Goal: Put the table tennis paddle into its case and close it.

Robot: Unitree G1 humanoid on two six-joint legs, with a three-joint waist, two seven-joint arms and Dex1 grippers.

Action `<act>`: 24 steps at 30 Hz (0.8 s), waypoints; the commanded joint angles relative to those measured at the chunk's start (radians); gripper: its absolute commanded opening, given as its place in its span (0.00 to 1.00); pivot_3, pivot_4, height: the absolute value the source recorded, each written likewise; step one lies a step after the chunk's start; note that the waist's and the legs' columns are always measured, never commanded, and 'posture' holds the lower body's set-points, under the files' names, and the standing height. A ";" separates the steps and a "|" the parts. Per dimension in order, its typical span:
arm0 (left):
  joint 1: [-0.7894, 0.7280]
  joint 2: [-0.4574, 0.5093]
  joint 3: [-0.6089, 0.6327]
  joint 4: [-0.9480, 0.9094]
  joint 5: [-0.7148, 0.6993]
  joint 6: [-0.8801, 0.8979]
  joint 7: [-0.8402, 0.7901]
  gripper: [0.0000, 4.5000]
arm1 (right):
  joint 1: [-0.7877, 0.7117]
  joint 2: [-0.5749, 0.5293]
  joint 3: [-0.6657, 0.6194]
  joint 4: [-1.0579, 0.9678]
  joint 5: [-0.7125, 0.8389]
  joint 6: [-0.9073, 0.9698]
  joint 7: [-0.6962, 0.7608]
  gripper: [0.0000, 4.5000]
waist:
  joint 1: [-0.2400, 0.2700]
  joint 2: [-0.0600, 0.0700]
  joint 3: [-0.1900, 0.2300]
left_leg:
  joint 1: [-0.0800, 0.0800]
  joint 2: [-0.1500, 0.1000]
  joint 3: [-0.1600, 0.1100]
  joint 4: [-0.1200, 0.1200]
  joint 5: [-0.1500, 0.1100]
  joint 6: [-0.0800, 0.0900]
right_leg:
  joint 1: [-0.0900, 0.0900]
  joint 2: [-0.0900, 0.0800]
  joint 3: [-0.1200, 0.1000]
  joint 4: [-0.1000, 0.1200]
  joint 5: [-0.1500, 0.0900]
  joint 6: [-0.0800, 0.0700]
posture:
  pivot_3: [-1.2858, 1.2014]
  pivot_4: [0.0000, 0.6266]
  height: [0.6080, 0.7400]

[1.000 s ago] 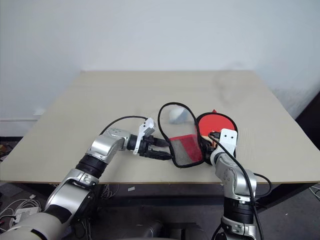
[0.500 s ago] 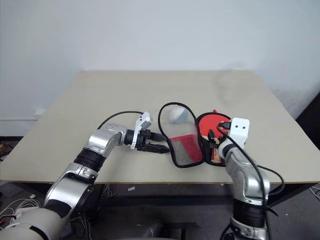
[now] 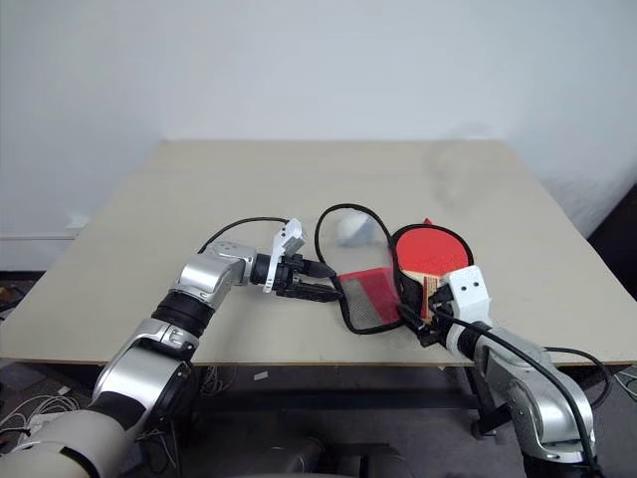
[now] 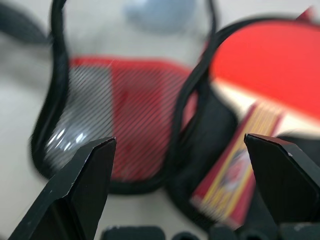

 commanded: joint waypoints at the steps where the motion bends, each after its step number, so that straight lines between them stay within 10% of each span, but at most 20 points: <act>1: -0.021 0.009 0.018 -0.025 -0.002 -0.011 -0.004 0.87 | 0.011 -0.036 0.037 -0.039 -0.004 -0.028 0.029 0.99 | 0.001 -0.001 0.000 | 0.000 0.000 0.000 0.000 0.000 0.000 | 0.000 0.000 0.000 0.000 0.000 0.000 | 0.52 0.00 1.00; 24: 0.005 0.014 0.008 -0.055 0.009 -0.011 0.009 0.87 | -0.101 0.050 0.042 0.162 0.014 0.146 -0.042 0.91 | 0.003 -0.008 -0.001 | 0.001 0.000 0.000 0.002 0.000 0.000 | 0.002 0.000 -0.001 0.000 0.000 0.000 | 0.52 0.00 1.00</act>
